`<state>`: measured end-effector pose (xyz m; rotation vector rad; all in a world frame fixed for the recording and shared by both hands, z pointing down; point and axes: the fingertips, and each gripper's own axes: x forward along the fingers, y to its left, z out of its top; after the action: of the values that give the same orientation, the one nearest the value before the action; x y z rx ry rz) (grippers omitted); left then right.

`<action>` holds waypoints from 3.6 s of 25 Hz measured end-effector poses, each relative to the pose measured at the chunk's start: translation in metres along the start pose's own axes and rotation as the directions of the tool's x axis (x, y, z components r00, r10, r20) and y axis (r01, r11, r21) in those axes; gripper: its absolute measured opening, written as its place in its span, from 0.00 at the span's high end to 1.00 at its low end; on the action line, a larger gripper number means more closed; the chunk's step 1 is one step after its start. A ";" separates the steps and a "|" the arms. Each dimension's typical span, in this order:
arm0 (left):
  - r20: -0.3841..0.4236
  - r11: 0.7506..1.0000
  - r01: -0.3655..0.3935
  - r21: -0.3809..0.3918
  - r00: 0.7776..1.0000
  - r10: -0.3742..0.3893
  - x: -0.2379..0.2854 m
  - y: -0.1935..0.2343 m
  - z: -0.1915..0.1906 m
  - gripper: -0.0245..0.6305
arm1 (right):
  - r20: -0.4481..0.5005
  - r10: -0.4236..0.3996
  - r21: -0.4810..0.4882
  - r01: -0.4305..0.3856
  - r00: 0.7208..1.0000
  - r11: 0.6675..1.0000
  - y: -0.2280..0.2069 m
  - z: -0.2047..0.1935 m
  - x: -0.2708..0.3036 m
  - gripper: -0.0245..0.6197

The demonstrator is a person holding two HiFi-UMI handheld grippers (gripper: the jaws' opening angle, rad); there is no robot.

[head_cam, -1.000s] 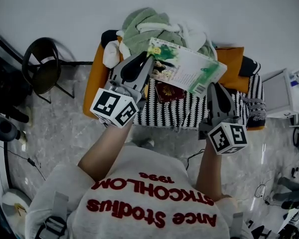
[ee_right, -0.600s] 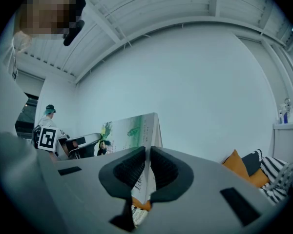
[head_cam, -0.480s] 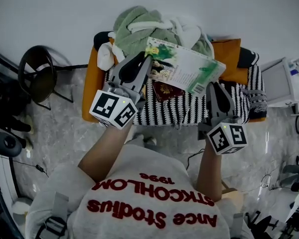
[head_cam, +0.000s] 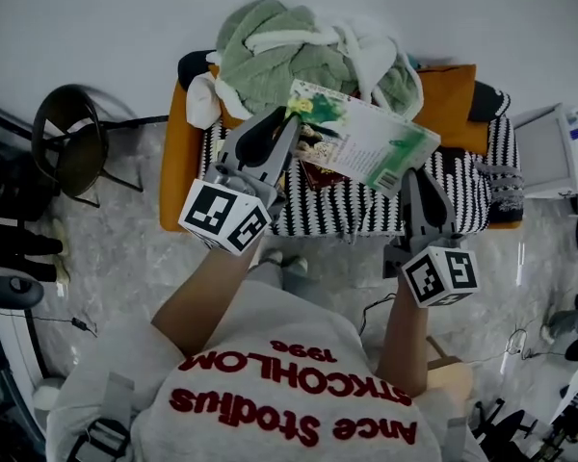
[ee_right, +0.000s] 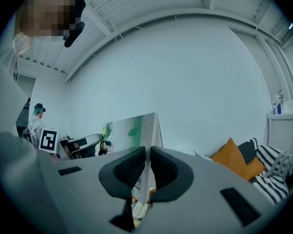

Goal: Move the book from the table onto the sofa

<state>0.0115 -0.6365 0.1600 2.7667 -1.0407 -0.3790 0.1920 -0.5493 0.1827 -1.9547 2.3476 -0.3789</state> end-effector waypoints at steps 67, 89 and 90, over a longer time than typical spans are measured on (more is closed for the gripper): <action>-0.563 0.952 -0.269 -0.148 0.814 0.143 0.043 0.160 -0.554 0.86 | -0.498 -0.065 0.188 0.181 0.865 0.965 -0.240 -0.486 0.170 0.88; -0.635 0.948 -0.295 -0.124 0.757 0.153 0.052 0.198 -0.649 0.86 | -0.508 -0.054 0.212 0.186 0.860 0.959 -0.273 -0.557 0.205 0.89; -0.643 0.947 -0.297 -0.125 0.750 0.151 0.053 0.200 -0.654 0.86 | -0.514 -0.058 0.210 0.192 0.856 0.959 -0.275 -0.560 0.208 0.89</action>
<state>0.1154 -0.7804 0.8220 2.2499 -1.0427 0.4251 0.3017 -0.7149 0.8096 -2.0745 2.2719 -1.2792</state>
